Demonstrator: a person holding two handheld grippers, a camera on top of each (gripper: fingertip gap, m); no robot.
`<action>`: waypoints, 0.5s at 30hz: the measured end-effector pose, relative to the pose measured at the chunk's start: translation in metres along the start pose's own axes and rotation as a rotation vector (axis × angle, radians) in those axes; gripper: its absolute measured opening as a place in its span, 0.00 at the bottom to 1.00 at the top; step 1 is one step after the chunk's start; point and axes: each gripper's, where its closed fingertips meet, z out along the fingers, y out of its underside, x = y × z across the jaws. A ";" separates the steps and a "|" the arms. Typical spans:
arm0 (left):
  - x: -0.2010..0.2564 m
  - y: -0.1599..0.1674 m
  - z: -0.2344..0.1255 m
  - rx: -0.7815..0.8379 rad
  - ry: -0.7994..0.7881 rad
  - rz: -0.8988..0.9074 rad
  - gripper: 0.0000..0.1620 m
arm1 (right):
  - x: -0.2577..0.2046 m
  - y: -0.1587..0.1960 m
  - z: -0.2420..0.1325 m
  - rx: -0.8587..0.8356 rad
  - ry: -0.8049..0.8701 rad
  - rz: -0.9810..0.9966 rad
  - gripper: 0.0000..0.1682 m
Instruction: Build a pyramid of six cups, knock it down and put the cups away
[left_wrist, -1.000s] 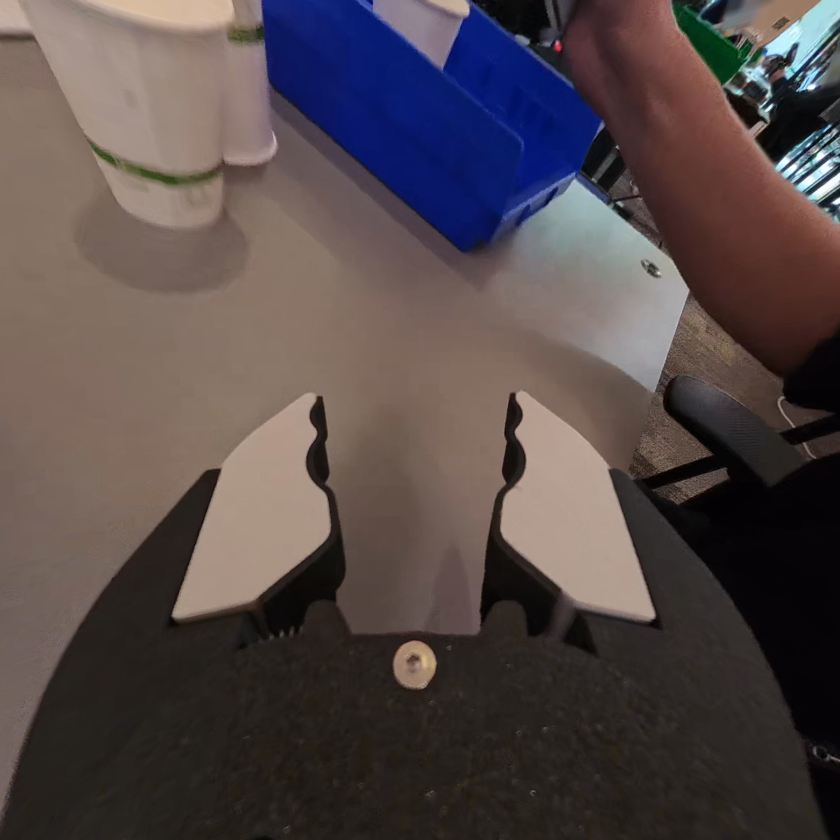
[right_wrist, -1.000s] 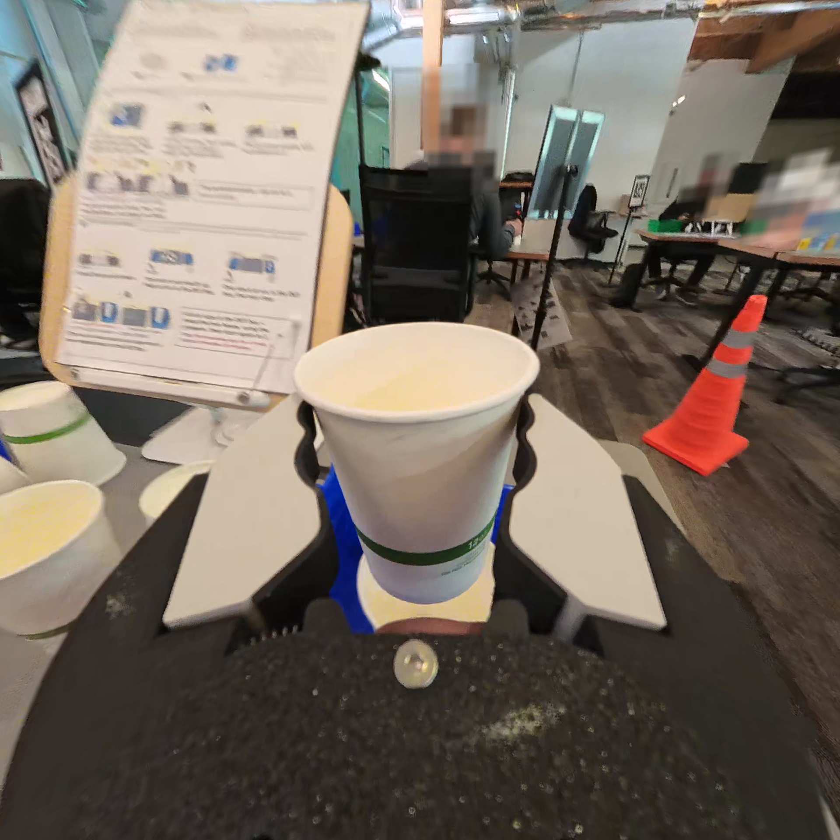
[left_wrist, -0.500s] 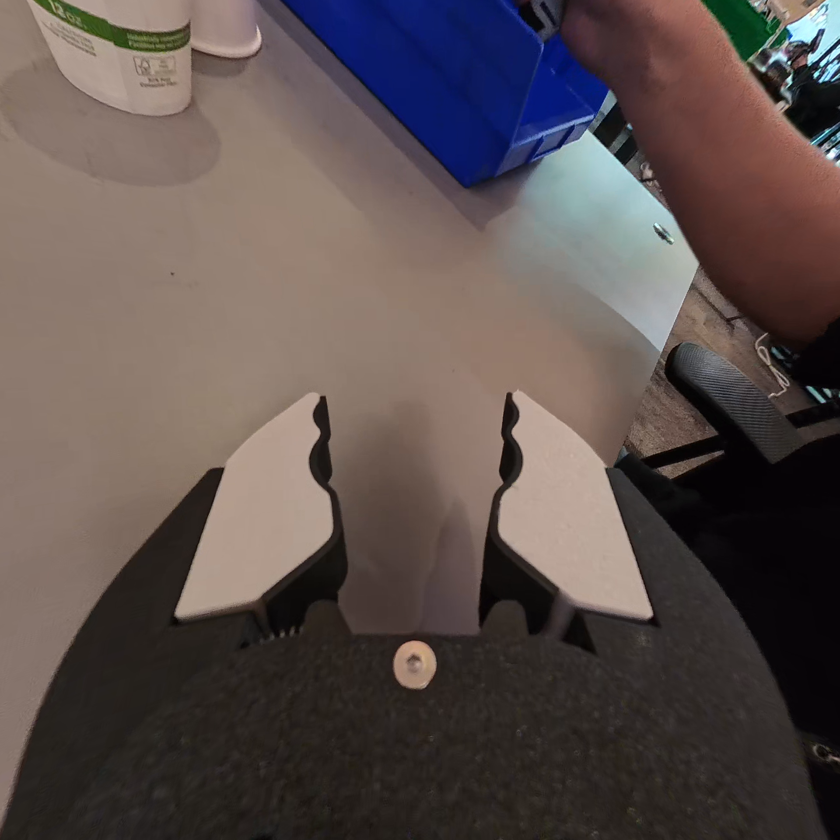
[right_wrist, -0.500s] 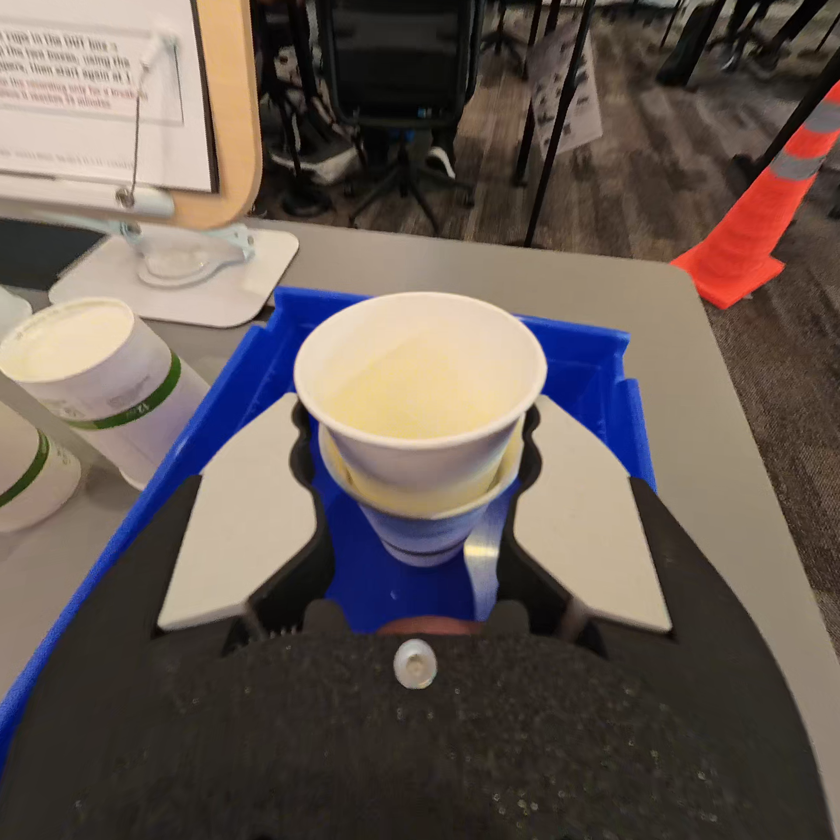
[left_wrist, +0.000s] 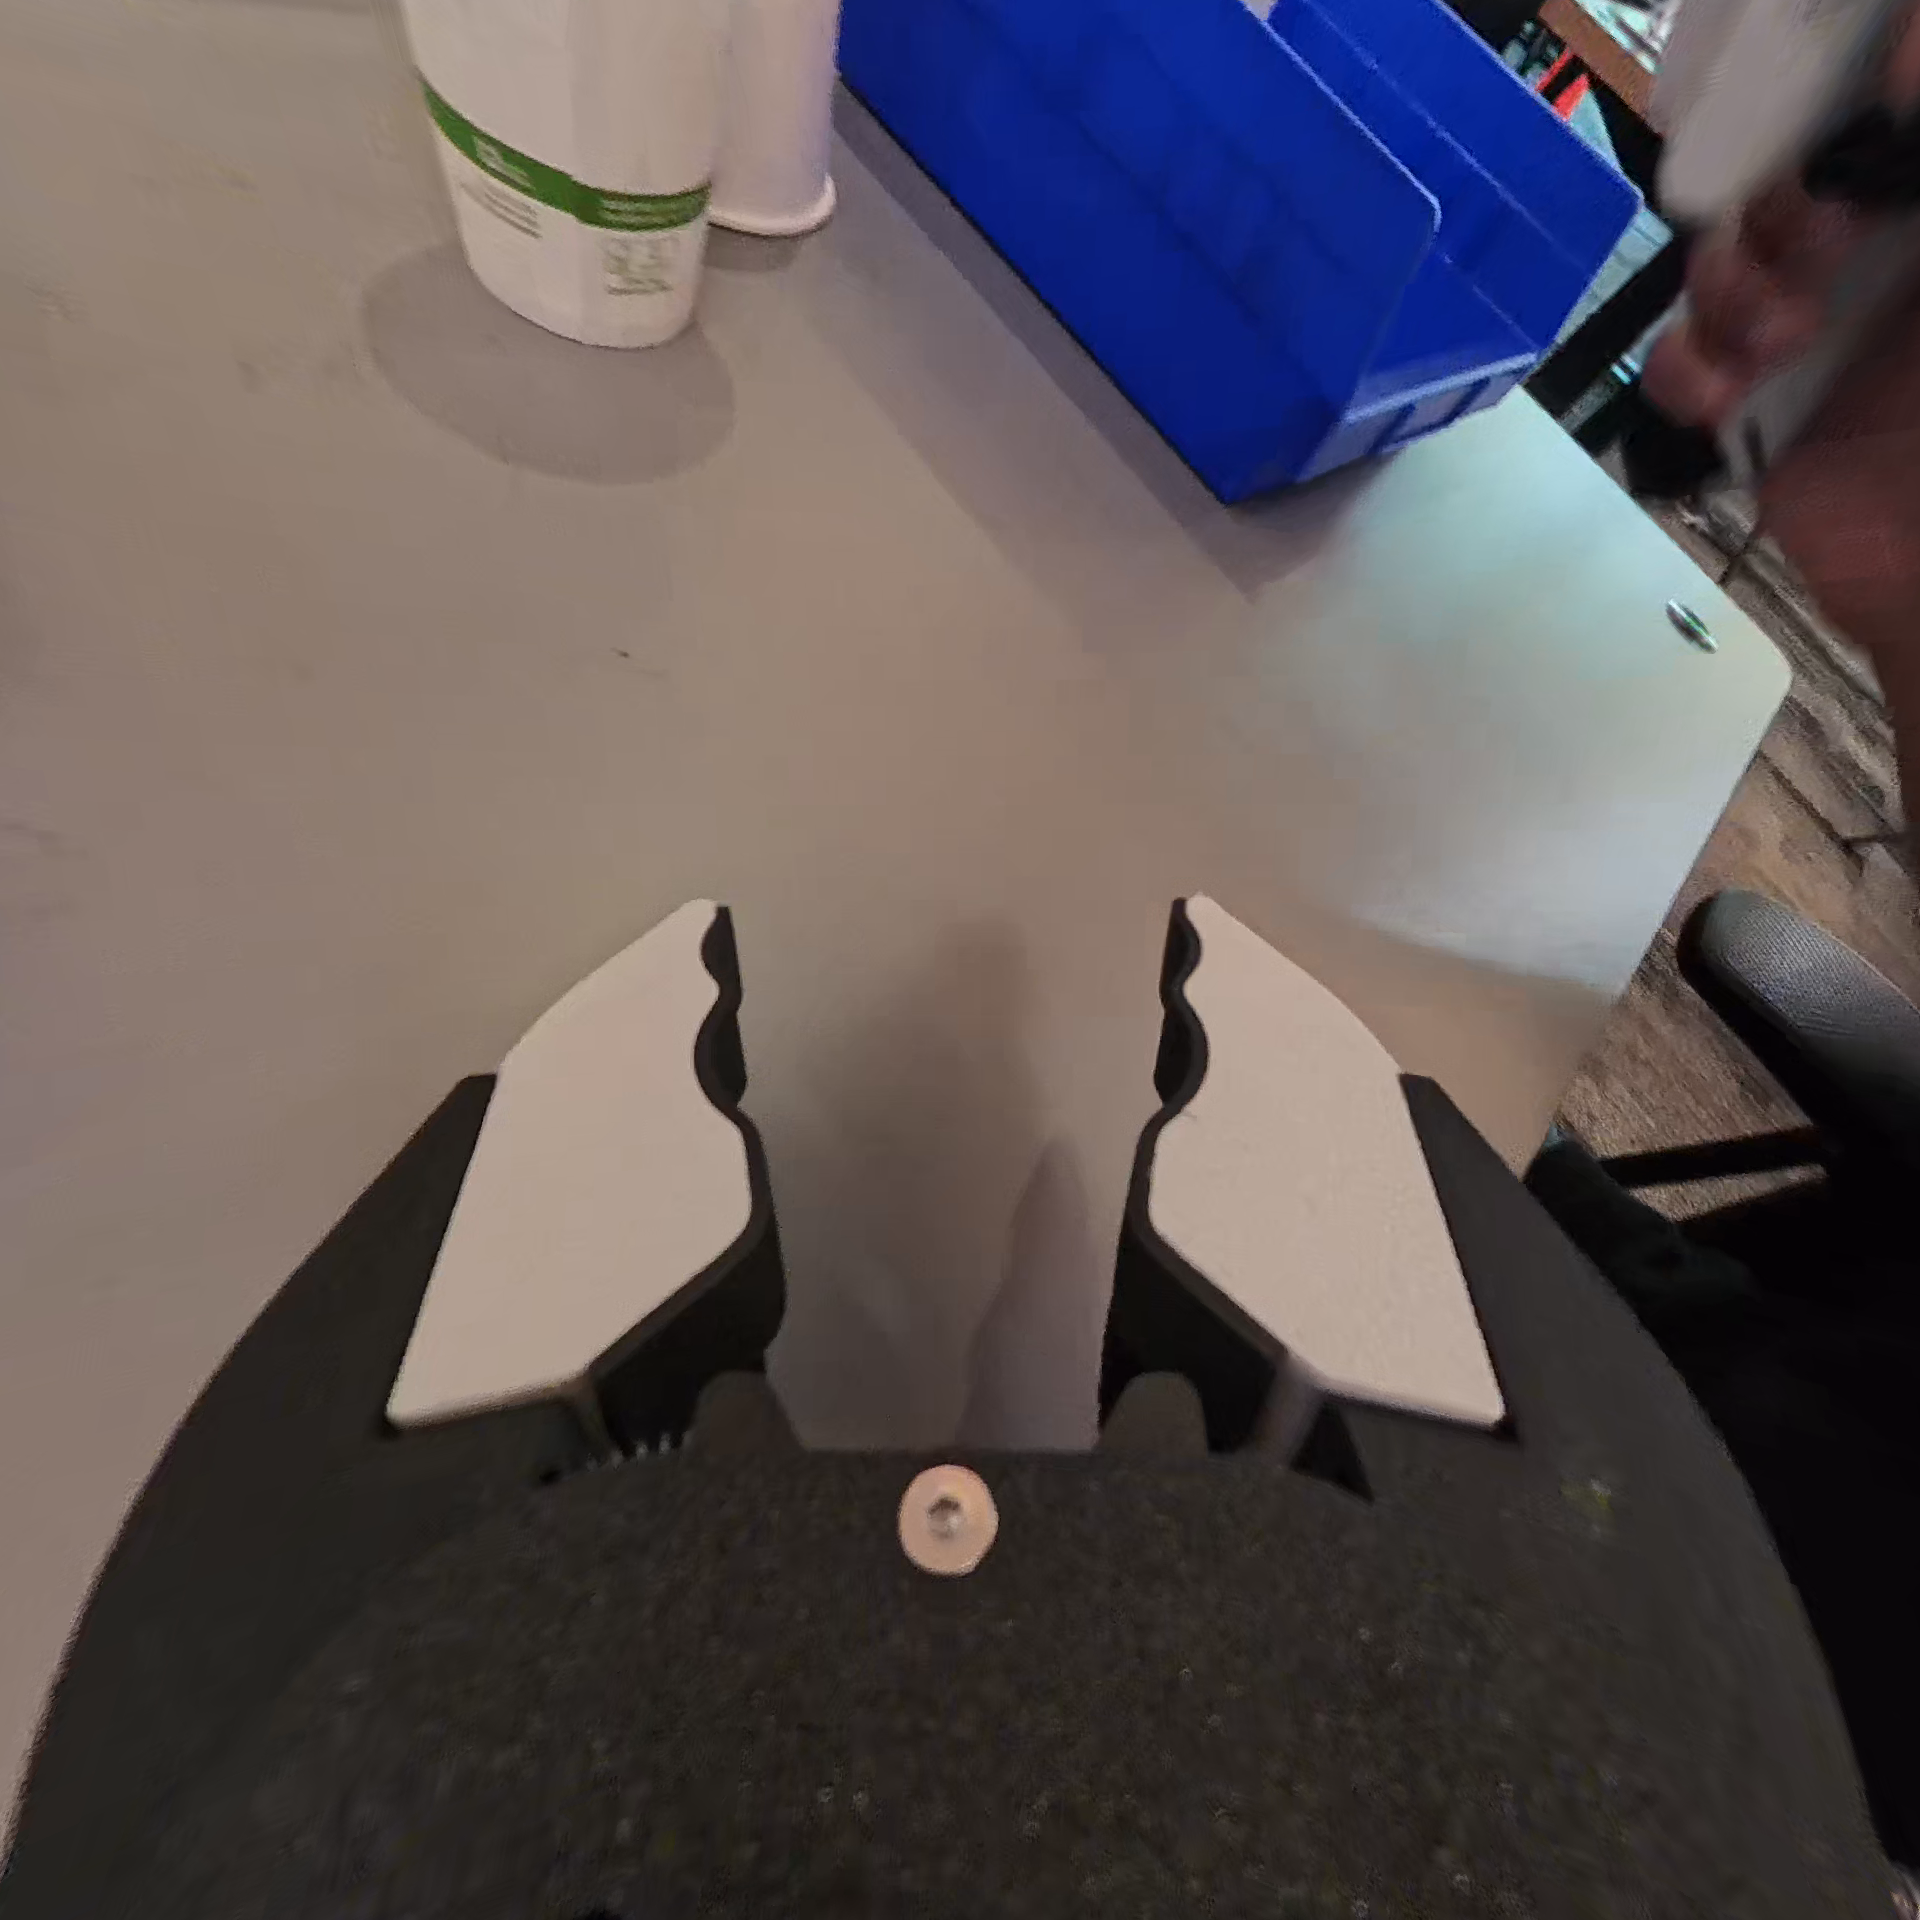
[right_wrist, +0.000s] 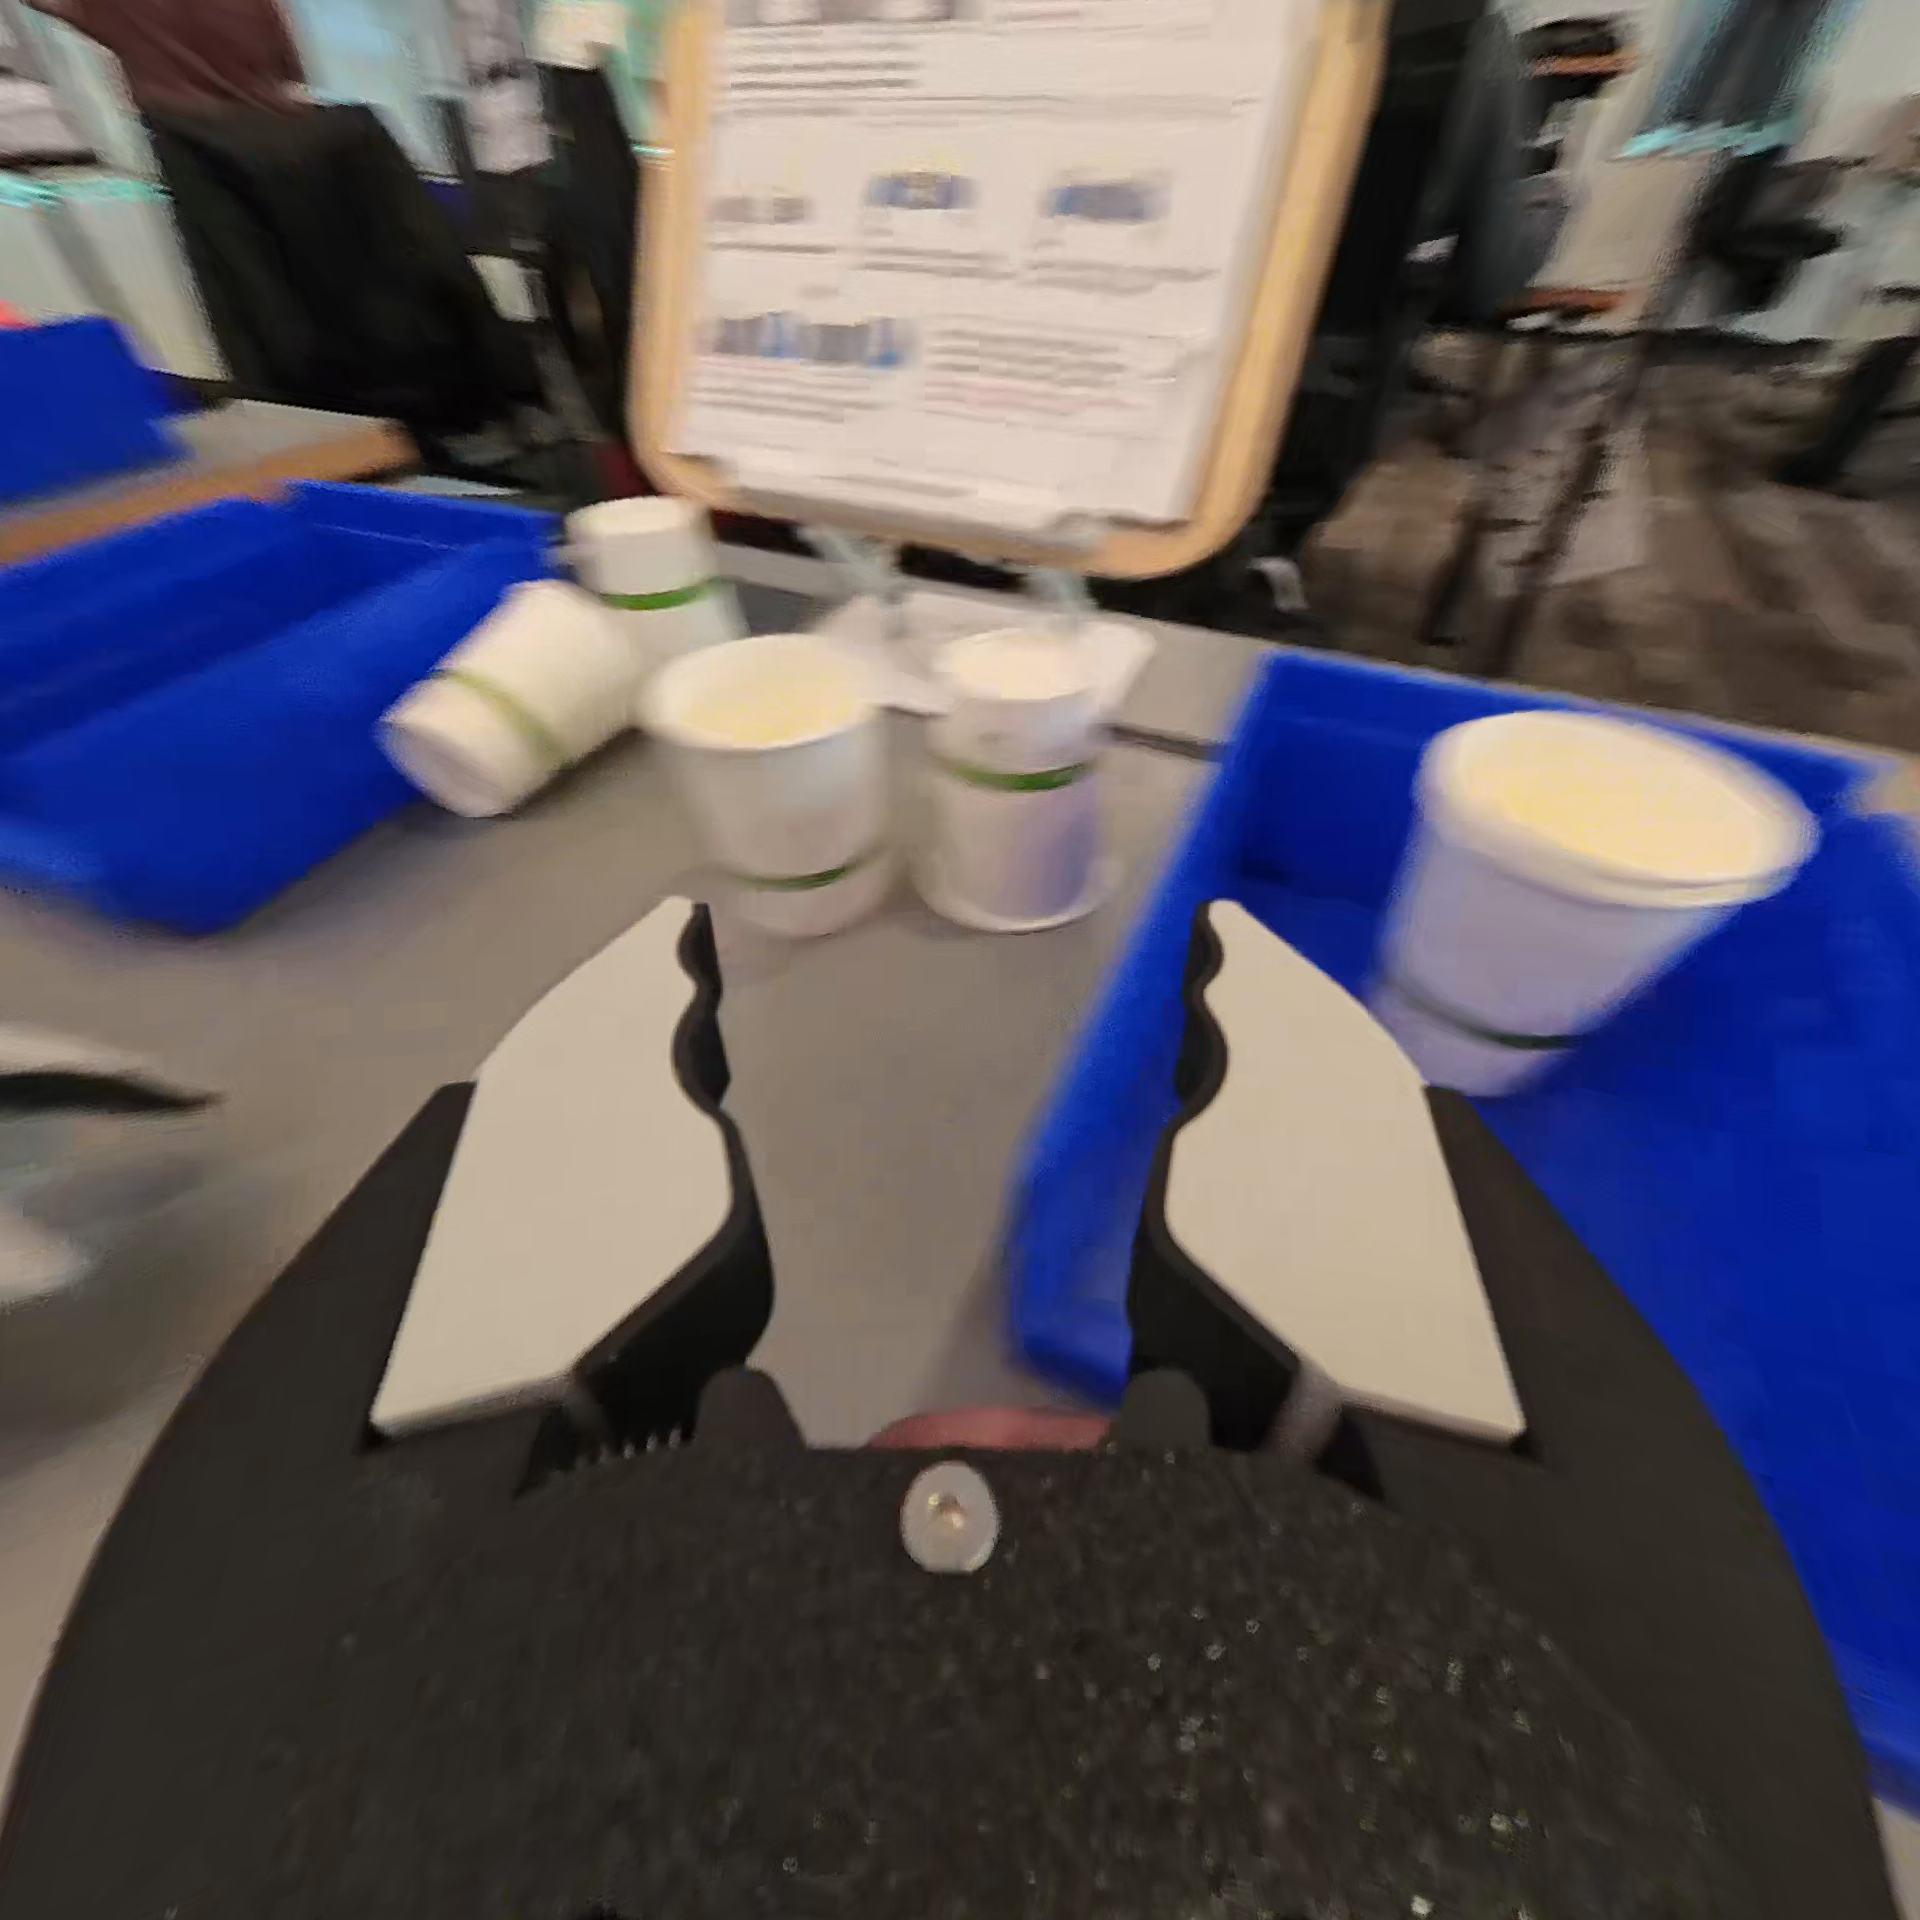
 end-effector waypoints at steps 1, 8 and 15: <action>-0.003 -0.003 0.000 0.008 -0.014 -0.008 0.48 | -0.032 0.012 0.000 -0.009 -0.084 0.019 0.51; -0.024 -0.062 -0.010 0.008 -0.068 0.019 0.52 | -0.145 0.085 0.003 -0.083 -0.317 -0.077 0.50; -0.093 -0.131 -0.016 -0.273 -0.269 0.281 0.53 | -0.157 0.089 -0.002 -0.062 -0.376 -0.113 0.49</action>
